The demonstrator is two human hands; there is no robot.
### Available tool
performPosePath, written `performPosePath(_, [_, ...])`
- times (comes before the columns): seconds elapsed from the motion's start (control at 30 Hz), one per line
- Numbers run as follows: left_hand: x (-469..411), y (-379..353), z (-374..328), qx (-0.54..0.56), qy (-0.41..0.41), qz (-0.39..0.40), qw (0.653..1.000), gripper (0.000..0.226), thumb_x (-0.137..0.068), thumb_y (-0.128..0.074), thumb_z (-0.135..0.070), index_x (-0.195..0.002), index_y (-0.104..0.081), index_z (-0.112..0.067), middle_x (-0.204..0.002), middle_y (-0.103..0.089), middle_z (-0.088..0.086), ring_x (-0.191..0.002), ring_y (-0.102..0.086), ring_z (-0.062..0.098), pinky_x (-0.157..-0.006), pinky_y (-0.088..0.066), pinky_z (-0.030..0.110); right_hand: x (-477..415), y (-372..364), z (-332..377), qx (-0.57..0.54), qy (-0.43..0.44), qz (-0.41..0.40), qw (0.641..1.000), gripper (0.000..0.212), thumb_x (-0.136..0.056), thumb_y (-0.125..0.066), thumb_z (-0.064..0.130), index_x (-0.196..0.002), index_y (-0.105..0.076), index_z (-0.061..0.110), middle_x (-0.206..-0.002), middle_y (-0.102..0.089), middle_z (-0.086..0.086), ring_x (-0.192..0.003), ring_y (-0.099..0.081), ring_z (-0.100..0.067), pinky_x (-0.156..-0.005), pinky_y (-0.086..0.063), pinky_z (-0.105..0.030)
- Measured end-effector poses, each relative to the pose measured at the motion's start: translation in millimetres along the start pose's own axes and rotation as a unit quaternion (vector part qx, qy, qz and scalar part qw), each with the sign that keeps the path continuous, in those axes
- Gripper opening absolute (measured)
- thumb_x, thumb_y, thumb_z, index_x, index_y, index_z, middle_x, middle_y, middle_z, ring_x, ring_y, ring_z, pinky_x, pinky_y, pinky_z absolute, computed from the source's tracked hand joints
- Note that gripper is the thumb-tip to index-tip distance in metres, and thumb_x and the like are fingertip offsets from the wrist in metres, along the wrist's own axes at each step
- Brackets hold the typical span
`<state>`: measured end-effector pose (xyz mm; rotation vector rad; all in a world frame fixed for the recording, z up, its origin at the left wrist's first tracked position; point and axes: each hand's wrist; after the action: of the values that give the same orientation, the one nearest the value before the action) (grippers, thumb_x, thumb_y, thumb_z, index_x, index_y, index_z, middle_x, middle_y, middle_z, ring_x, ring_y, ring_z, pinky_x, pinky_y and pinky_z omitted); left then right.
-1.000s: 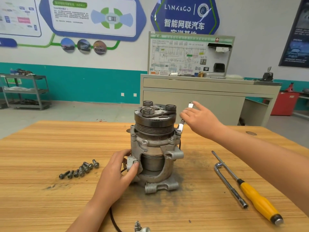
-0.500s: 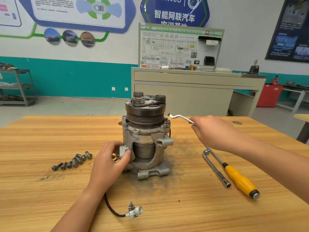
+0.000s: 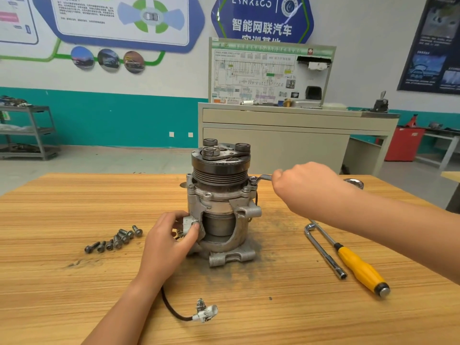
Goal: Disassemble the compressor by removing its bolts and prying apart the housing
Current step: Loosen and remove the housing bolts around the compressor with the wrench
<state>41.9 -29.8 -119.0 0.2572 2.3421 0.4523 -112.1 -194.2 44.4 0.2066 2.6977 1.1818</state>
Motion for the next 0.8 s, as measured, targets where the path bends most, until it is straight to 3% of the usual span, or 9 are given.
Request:
performPosePath(0.1, [-0.5,-0.3,-1.0,0.001,0.004,-0.003,1.000,0.024,-0.081,-0.068,-0.022,-0.102,-0.058,-0.026,-0.092,-0.055,-0.021,-0.087,-0.054,-0.003,-0.068,-0.040,0.013,3.2,3.0,5.2,-0.022,-0.022,0.021,0.999,0.026,-0.090,-0.047,-0.002,-0.116,-0.046,0.002,-0.062,-0.027,-0.002,-0.048,-0.030,-0.016,-0.043,-0.033,-0.026])
performPosePath(0.2, [-0.2,-0.5,-0.9,0.004,0.010,-0.004,1.000,0.023,-0.081,-0.068,-0.022,-0.102,-0.059,-0.025,-0.091,-0.056,-0.021,-0.087,-0.054,-0.003,-0.068,-0.040,0.013,4.1,6.4,11.8,-0.050,-0.045,0.033,0.997,0.029,-0.089,-0.049,-0.004,-0.117,-0.047,0.001,-0.066,-0.034,-0.003,-0.067,-0.047,-0.022,-0.058,-0.039,-0.028])
performPosePath(0.27, [-0.8,0.0,-1.6,0.005,0.010,-0.002,1.000,0.023,-0.081,-0.068,-0.023,-0.102,-0.059,-0.026,-0.091,-0.056,-0.021,-0.086,-0.054,-0.003,-0.067,-0.039,0.013,1.8,9.5,21.2,-0.064,-0.058,0.056,0.995,0.032,-0.088,-0.047,-0.007,-0.119,-0.048,-0.001,-0.088,-0.052,-0.006,-0.088,-0.058,-0.028,-0.062,-0.041,-0.029])
performPosePath(0.33, [-0.5,-0.2,-2.4,0.004,0.010,-0.002,1.000,0.023,-0.081,-0.068,-0.023,-0.101,-0.058,-0.027,-0.091,-0.056,-0.021,-0.086,-0.054,-0.003,-0.067,-0.039,0.013,-3.0,11.5,31.8,-0.068,-0.061,0.080,0.993,0.033,-0.087,-0.046,-0.009,-0.119,-0.050,-0.002,-0.112,-0.054,-0.011,-0.102,-0.058,-0.033,-0.063,-0.042,-0.031])
performPosePath(0.47, [-1.0,-0.1,-3.4,0.009,0.013,-0.004,1.000,0.023,-0.081,-0.068,-0.022,-0.101,-0.058,-0.027,-0.091,-0.056,-0.021,-0.086,-0.054,-0.004,-0.066,-0.040,0.012,-7.0,13.1,32.1,-0.044,-0.054,0.083,0.994,0.034,-0.087,-0.047,-0.008,-0.120,-0.052,0.000,-0.118,-0.052,-0.012,-0.106,-0.056,-0.034,-0.064,-0.043,-0.033])
performPosePath(0.53, [-0.7,-0.5,-2.5,0.010,0.014,-0.005,1.000,0.024,-0.081,-0.068,-0.023,-0.101,-0.057,-0.027,-0.092,-0.056,-0.021,-0.086,-0.054,-0.005,-0.066,-0.040,0.012,-4.3,9.1,24.9,-0.039,-0.041,0.070,0.996,0.031,-0.089,-0.046,-0.004,-0.119,-0.052,0.003,-0.108,-0.054,-0.008,-0.098,-0.058,-0.030,-0.061,-0.042,-0.030])
performPosePath(0.63, [0.8,-1.6,-2.2,0.018,0.018,-0.006,1.000,0.024,-0.081,-0.067,-0.025,-0.102,-0.057,-0.028,-0.093,-0.057,-0.020,-0.086,-0.054,-0.006,-0.067,-0.043,0.014,-3.4,-1.5,9.4,-0.017,-0.036,0.037,0.999,0.020,-0.092,-0.041,0.010,-0.110,-0.050,0.010,-0.067,-0.040,0.001,-0.057,-0.043,-0.015,-0.043,-0.030,-0.024])
performPosePath(0.7, [0.7,-1.6,-2.6,0.027,0.019,-0.012,0.999,0.024,-0.080,-0.068,-0.024,-0.101,-0.058,-0.028,-0.092,-0.057,-0.019,-0.088,-0.053,-0.007,-0.067,-0.044,0.014,-8.1,-9.0,-3.2,-0.003,-0.034,0.042,0.999,0.015,-0.092,-0.036,0.013,-0.105,-0.045,0.012,-0.064,-0.036,0.003,-0.051,-0.036,-0.014,-0.042,-0.027,-0.025])
performPosePath(0.8, [0.8,-2.1,-2.6,0.032,0.018,-0.015,0.999,0.024,-0.079,-0.069,-0.023,-0.097,-0.057,-0.032,-0.090,-0.059,-0.017,-0.088,-0.053,-0.006,-0.067,-0.045,0.012,-21.1,-18.2,-16.2,0.025,-0.020,0.046,0.998,0.018,-0.091,-0.037,0.004,-0.103,-0.047,0.012,-0.066,-0.038,0.005,-0.054,-0.040,-0.015,-0.042,-0.026,-0.023])
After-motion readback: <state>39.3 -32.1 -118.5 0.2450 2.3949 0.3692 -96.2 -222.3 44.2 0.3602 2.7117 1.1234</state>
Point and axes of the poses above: each hand's wrist, its own x-axis away from the middle knuckle, its own y-axis out of the back of the hand, z = x × y
